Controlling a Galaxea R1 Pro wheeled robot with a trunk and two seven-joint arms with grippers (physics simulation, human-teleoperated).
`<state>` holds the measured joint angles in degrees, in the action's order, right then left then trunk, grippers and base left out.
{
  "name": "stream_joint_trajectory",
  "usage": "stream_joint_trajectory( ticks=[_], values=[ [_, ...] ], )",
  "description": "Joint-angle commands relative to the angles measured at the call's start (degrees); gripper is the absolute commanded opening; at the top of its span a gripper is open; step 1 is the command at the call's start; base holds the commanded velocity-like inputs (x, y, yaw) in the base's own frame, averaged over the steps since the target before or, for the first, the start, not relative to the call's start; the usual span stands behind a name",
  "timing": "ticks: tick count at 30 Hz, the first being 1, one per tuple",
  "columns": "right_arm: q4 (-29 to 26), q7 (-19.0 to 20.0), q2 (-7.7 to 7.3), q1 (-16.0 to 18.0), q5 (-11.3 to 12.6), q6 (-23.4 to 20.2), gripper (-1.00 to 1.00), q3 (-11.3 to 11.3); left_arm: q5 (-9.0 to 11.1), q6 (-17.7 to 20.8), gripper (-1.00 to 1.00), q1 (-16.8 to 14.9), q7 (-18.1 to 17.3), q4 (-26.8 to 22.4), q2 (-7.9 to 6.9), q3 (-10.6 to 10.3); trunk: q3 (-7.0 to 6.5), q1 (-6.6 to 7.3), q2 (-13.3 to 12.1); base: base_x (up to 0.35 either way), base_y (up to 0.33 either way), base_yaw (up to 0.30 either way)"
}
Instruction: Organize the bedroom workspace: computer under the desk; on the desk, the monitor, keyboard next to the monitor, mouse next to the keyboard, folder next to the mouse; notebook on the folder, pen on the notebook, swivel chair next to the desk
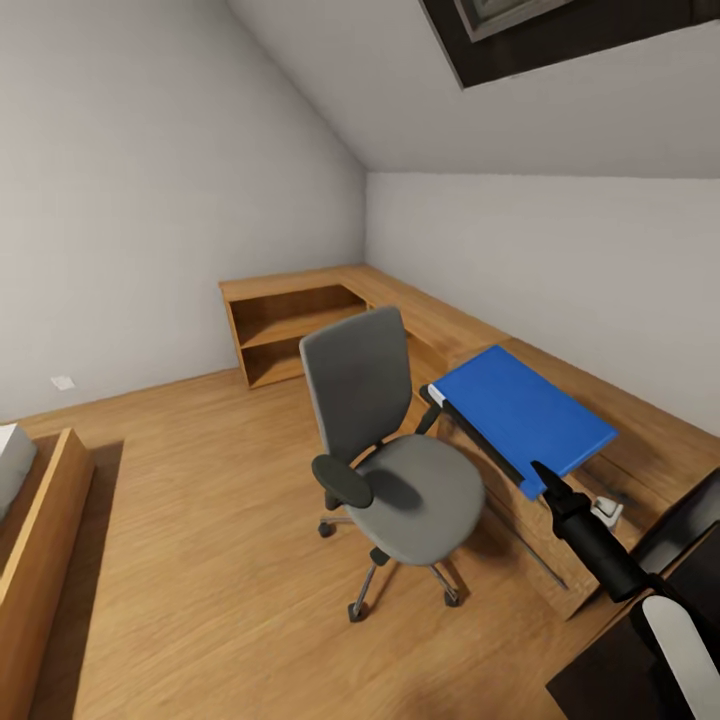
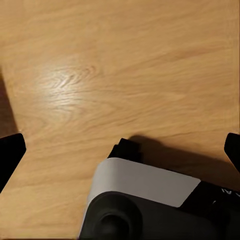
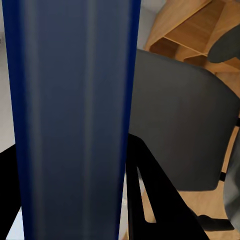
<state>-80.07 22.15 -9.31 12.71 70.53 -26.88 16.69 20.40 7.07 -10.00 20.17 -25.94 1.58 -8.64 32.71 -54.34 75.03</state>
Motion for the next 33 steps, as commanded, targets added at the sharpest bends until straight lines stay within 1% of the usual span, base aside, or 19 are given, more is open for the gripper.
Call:
stream_joint_trajectory(
  ticks=[1, 2, 3, 5, 8, 13, 16, 18, 21, 27, 29, 33],
  values=[
    [0.00, 0.03, 0.00, 0.04, 0.39, -0.48, -1.00, 0.11, 0.44, -0.37, 1.00, -0.02, -0.64, 0.66, -0.46, -0.49, -0.13, 0.23, -0.39, 0.000, 0.000, 0.000],
    [0.01, 0.03, 0.00, 0.04, 0.39, -0.46, -1.00, 0.27, 0.49, -1.09, 1.00, -0.02, -4.02, 1.82, -1.75, -0.49, -0.31, 0.45, -0.79, 0.000, 0.000, 0.000],
    [0.05, 0.01, -0.01, 0.04, 0.39, -0.47, -1.00, 0.48, 0.50, -1.38, 1.00, -0.02, -5.91, 2.58, -2.27, -0.50, -0.49, 0.67, -1.19, 0.000, 0.000, 0.000],
    [0.09, 0.00, 0.01, 0.04, 0.39, -0.46, -1.00, 0.86, 0.51, -1.60, 1.00, -0.01, -7.16, 3.21, -2.61, -0.50, -0.85, 1.11, -1.99, 0.000, 0.000, 0.000],
    [0.32, -0.01, 0.08, 0.04, 0.39, -0.45, -1.00, 1.09, 0.53, -1.62, 1.00, -0.02, -7.25, 3.26, -2.59, -0.50, -1.39, 1.77, -3.19, 0.000, 0.000, -0.029],
    [0.73, -0.05, 0.20, 0.04, 0.39, -0.44, -1.00, 2.74, 0.53, -1.77, 1.00, -0.01, -7.25, 3.72, -2.49, -0.50, -2.21, 2.86, -5.20, 0.000, 0.000, -0.195],
    [0.89, -0.08, 0.24, 0.04, 0.39, -0.21, -1.00, 3.49, 0.55, -3.08, 1.00, -0.02, -7.25, 3.96, -2.45, -0.50, -2.68, 3.52, -6.40, 0.000, 0.000, -0.244],
    [1.53, -0.09, 0.25, 0.04, 0.39, -0.10, -1.00, 4.57, 0.57, -4.06, 1.00, -0.02, -7.25, 4.05, -2.38, -0.50, -3.00, 3.96, -7.20, 0.000, 0.000, -0.253],
    [2.58, -0.16, 0.34, 0.04, 0.39, -0.01, -1.00, 7.17, 0.55, -4.87, 1.00, -0.02, -7.25, 4.39, -2.24, -0.55, -3.48, 4.62, -8.41, 0.000, 0.000, -0.258],
    [4.03, -0.22, 0.35, 0.04, 0.39, 0.13, -1.00, 9.87, 0.52, -5.84, 1.00, 0.00, -7.30, 4.55, -2.13, -0.62, -4.52, 5.94, -10.81, 0.000, 0.000, -0.266],
    [4.35, -0.25, 0.35, 0.04, 0.39, 0.15, -1.00, 11.23, 0.52, -7.37, 1.00, 0.02, -7.27, 4.58, -2.04, -0.73, -4.52, 5.94, -10.81, 0.000, 0.000, -0.277],
    [4.59, -0.26, 0.36, 0.04, 0.39, 0.22, -1.00, 12.27, 0.43, -9.62, 1.00, 0.04, -7.27, 4.71, -1.75, -0.79, -4.51, 5.94, -10.81, 0.000, 0.000, -0.284]
  ],
)
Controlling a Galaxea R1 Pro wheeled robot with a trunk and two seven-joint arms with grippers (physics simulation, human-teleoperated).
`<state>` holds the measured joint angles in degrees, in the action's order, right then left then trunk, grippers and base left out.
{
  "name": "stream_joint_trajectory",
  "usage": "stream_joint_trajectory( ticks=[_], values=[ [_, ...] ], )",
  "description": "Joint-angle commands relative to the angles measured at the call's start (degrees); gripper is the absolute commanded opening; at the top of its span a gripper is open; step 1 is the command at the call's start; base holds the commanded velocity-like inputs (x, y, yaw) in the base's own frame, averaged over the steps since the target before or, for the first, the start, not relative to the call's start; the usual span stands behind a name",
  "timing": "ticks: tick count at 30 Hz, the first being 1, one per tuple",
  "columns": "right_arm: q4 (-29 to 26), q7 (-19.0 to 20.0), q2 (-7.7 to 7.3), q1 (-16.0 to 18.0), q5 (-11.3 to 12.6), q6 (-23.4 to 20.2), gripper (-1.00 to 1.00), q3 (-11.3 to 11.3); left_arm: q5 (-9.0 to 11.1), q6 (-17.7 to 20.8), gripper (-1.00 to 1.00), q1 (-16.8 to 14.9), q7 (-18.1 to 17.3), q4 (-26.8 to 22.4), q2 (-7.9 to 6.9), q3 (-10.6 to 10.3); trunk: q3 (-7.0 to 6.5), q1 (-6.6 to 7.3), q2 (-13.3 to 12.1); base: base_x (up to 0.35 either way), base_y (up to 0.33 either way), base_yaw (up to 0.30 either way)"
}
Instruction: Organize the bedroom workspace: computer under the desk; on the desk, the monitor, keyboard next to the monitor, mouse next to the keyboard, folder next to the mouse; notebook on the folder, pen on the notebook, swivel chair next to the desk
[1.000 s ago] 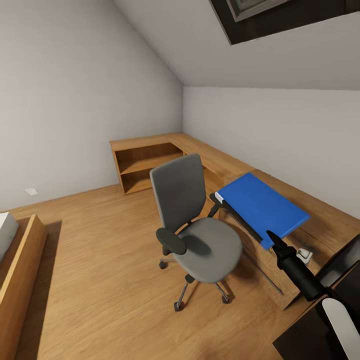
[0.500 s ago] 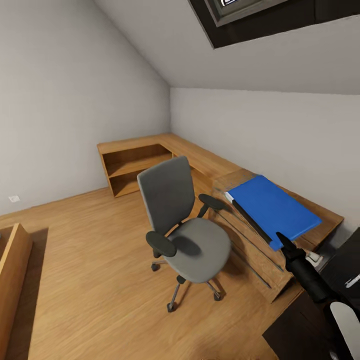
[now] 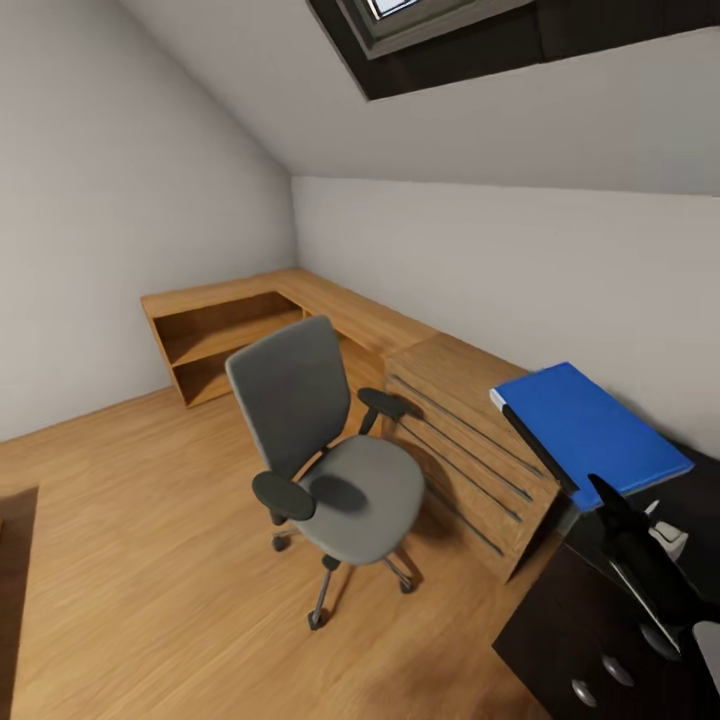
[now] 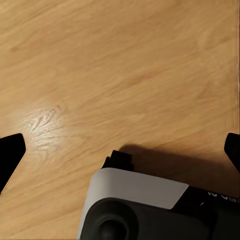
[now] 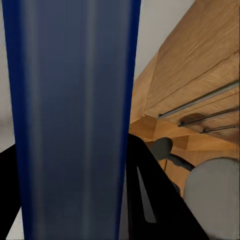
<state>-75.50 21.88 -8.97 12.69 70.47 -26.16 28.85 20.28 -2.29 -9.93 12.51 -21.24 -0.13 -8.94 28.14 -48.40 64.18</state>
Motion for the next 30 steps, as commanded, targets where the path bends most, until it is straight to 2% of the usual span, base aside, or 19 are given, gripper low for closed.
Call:
stream_joint_trajectory(
  ticks=[1, 6, 9, 13, 18, 30],
  values=[
    [0.17, 0.00, 0.01, 0.06, 0.46, -0.49, -1.00, 0.25, 0.38, -0.91, 1.00, -0.05, 0.37, 0.02, 0.10, -0.48, 0.05, 0.00, 0.03, 0.000, 0.000, -0.287],
    [1.80, 0.00, -0.06, 0.06, 0.46, -0.32, -1.00, 0.76, -0.70, -2.51, 1.00, -0.05, 0.41, 0.10, 0.38, -0.38, 0.05, 0.00, 0.03, 0.000, 0.000, -0.289],
    [2.41, -0.05, -0.07, 0.06, 0.46, -0.21, -1.00, 2.65, -0.85, -2.70, 1.00, -0.07, 0.36, 0.67, 0.47, -0.43, 0.05, 0.00, 0.03, 0.000, -0.074, -0.291],
    [3.12, -0.08, -0.06, 0.06, 0.46, 0.95, -1.00, 2.87, -1.03, -3.12, 1.00, -0.08, 0.41, 3.45, 0.48, -0.59, 0.05, 0.00, 0.03, 0.000, -0.221, -0.292],
    [3.55, -0.08, -0.08, 0.06, 0.45, 1.81, -1.00, 2.88, -1.04, -5.84, 1.00, -0.08, 0.41, 3.61, 0.71, -0.47, 0.05, 0.00, 0.03, 0.000, -0.014, -0.292],
    [4.74, -0.08, -0.17, 0.06, 0.38, 4.53, -1.00, 2.88, -1.04, -6.06, 1.00, -0.07, 0.41, 3.74, 0.83, -0.55, 0.05, 0.00, 0.03, 0.000, 0.000, -0.292]
  ],
)
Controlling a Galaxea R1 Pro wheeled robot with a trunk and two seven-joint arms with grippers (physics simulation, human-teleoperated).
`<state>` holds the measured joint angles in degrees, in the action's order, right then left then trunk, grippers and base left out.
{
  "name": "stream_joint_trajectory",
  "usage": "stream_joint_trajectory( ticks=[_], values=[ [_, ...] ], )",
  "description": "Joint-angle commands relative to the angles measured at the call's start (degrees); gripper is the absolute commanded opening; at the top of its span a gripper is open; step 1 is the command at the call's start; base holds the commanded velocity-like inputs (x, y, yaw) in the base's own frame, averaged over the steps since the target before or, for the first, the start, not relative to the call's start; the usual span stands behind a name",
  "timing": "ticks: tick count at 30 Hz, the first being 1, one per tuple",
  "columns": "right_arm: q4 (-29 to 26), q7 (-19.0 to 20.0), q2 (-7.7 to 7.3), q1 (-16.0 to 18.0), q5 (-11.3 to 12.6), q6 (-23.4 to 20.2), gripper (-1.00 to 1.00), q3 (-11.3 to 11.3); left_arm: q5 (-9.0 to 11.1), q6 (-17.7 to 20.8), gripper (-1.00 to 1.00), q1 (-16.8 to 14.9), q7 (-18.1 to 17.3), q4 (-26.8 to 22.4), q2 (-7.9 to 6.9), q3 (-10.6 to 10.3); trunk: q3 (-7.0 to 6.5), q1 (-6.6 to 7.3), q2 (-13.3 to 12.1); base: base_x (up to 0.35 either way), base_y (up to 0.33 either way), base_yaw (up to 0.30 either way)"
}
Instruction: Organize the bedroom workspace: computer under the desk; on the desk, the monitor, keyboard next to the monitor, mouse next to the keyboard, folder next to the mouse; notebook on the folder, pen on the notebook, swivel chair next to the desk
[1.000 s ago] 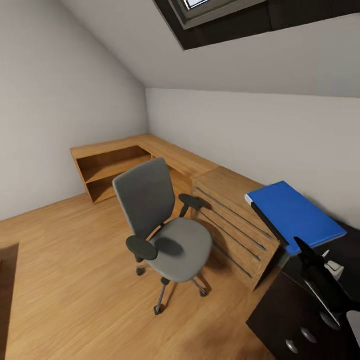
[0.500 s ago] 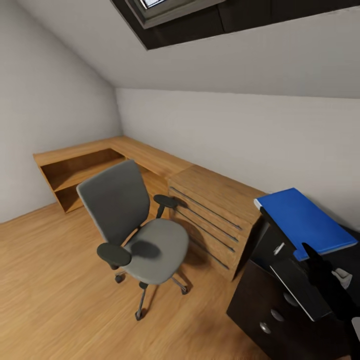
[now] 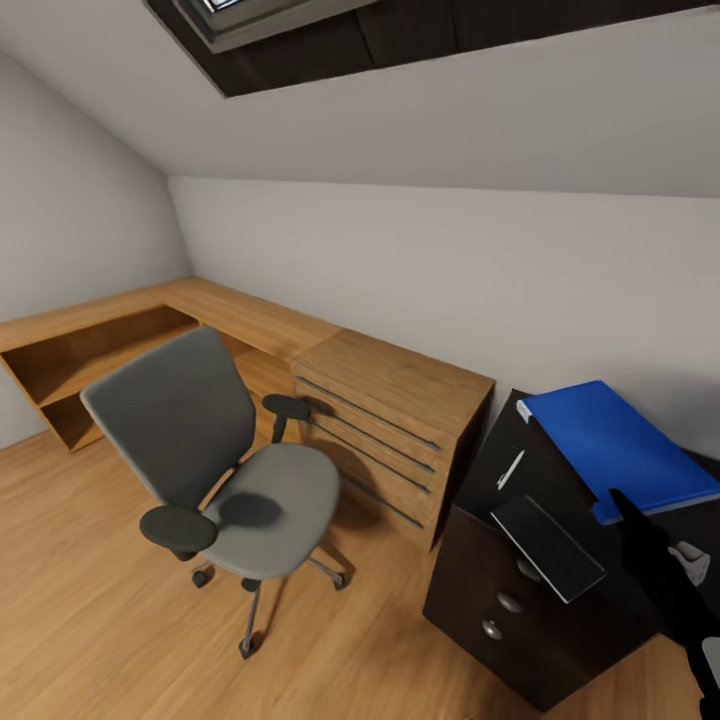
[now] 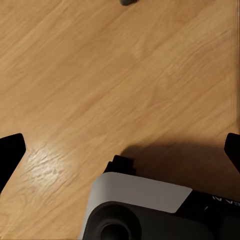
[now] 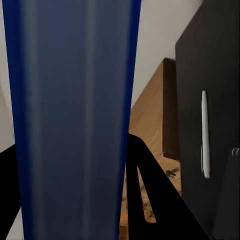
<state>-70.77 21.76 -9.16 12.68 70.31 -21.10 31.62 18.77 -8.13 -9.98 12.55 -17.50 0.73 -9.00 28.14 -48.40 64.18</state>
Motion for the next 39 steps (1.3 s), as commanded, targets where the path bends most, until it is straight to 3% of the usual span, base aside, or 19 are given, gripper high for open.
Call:
stream_joint_trajectory(
  ticks=[1, 39],
  values=[
    [0.01, 0.04, 0.02, 0.06, 0.54, -0.50, -1.00, 0.13, 0.48, -0.22, 1.00, -0.03, 0.37, 0.01, -0.03, -0.49, 0.05, 0.00, 0.03, 0.000, 0.000, -0.295],
    [0.02, 0.11, -0.07, 0.06, 0.53, -0.33, -1.00, 0.20, 0.48, -0.31, 1.00, -0.04, 0.37, 0.01, -0.03, -0.41, 0.05, 0.00, 0.03, 0.000, 0.000, -0.300]
  ],
)
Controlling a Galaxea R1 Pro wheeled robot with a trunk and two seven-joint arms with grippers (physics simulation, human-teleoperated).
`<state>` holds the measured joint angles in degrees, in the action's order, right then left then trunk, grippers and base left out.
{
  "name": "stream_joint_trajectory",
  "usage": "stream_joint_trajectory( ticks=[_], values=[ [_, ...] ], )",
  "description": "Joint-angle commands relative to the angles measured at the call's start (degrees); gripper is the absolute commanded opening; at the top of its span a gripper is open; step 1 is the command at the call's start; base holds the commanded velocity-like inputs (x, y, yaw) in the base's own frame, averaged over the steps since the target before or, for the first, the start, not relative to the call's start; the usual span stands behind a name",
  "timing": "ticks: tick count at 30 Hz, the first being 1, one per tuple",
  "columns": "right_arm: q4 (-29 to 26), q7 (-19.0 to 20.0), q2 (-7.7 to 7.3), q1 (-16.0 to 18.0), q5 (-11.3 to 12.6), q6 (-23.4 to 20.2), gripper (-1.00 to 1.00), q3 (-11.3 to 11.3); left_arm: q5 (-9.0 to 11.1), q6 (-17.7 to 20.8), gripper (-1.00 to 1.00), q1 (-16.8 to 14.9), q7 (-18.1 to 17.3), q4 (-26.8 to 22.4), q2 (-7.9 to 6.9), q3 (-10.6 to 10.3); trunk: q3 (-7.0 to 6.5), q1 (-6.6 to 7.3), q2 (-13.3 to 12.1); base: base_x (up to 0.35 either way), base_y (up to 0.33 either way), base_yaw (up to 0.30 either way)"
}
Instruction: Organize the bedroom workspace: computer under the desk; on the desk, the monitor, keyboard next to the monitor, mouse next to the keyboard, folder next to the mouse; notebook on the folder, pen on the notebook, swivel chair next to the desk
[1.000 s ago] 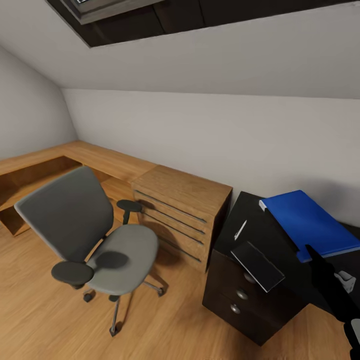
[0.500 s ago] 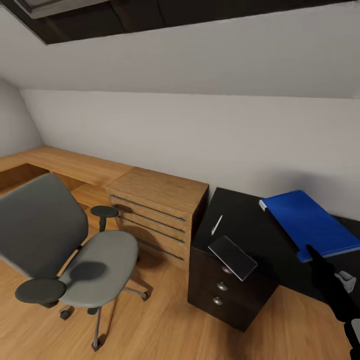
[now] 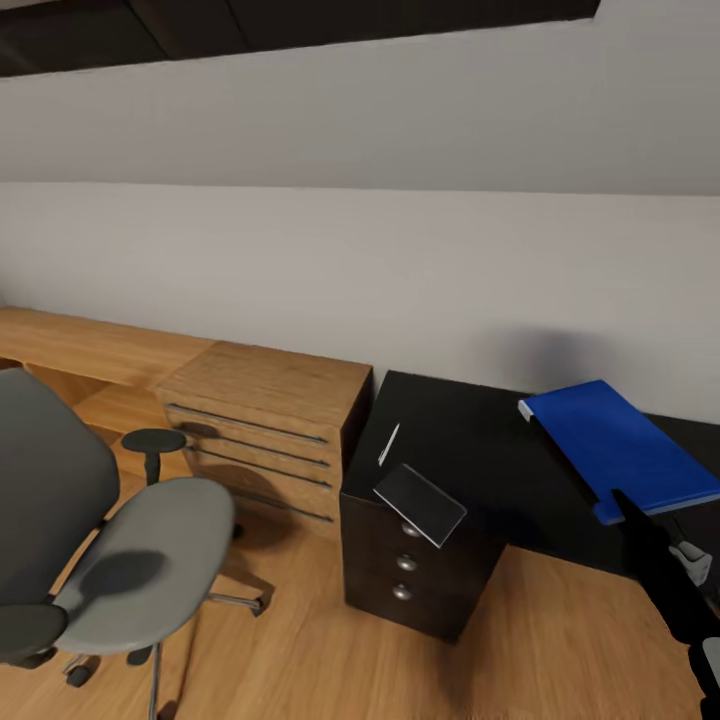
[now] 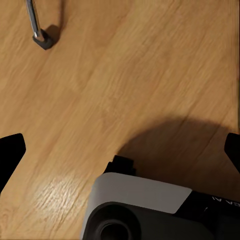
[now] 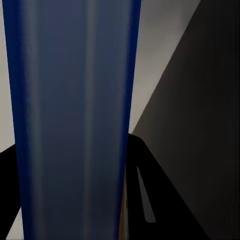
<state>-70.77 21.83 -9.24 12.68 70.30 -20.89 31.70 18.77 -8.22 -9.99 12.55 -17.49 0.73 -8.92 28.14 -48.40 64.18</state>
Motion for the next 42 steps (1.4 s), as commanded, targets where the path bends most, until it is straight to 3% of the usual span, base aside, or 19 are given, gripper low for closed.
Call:
stream_joint_trajectory(
  ticks=[1, 29, 42],
  values=[
    [0.01, 0.05, 0.02, 0.06, 0.54, -0.54, -1.00, 0.11, 0.48, -0.22, 1.00, -0.03, 0.37, 0.00, -0.03, -0.49, 0.05, 0.00, 0.03, 0.000, 0.000, -0.300],
    [0.03, 0.01, 0.09, 0.06, 0.46, -0.55, -1.00, 0.11, 0.48, -0.29, 1.00, -0.02, 0.37, 0.00, -0.03, -0.49, 0.05, 0.00, 0.03, 0.000, 0.000, -0.300],
    [0.03, -0.03, 0.18, 0.06, 0.15, -0.47, -1.00, -0.27, 0.48, -3.67, 1.00, -0.01, 0.37, 0.00, -0.03, -0.40, 0.05, 0.00, 0.03, 0.000, 0.000, -0.300]
  ],
)
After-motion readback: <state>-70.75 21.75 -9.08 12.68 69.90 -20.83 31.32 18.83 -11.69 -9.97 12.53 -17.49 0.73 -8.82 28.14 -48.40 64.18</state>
